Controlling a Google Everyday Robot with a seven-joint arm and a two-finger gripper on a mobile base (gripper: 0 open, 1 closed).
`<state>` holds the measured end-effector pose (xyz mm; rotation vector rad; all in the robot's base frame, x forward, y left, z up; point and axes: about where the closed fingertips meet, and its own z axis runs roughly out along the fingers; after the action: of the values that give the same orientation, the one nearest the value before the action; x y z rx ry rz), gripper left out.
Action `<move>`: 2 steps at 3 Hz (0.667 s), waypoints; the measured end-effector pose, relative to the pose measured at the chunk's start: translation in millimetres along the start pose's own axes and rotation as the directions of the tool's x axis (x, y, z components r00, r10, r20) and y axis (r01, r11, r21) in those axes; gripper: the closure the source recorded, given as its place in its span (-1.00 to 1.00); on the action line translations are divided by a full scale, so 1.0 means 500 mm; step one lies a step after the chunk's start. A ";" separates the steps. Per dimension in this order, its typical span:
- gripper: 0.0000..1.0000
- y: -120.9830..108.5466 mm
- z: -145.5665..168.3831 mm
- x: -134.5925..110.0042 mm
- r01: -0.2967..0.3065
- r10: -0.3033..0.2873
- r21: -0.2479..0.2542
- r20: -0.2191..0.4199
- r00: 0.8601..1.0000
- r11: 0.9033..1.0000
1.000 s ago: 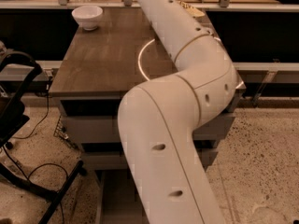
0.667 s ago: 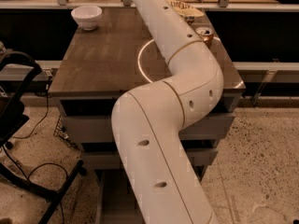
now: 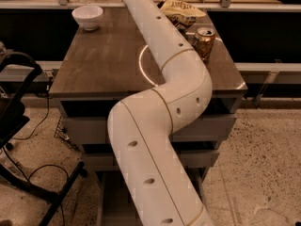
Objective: Place water bottle into white bowl
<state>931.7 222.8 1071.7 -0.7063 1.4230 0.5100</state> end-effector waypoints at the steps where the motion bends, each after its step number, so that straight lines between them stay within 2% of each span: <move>1: 1.00 0.014 0.020 0.034 0.010 -0.010 0.006 -0.054 0.998 1.000; 2: 1.00 0.019 0.035 0.064 0.022 -0.020 0.023 -0.099 0.995 0.999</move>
Offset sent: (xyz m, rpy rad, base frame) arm 0.1319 0.0314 0.0095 -0.1319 0.0818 -0.0660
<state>940.6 238.8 1038.7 -0.7347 1.5104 0.4456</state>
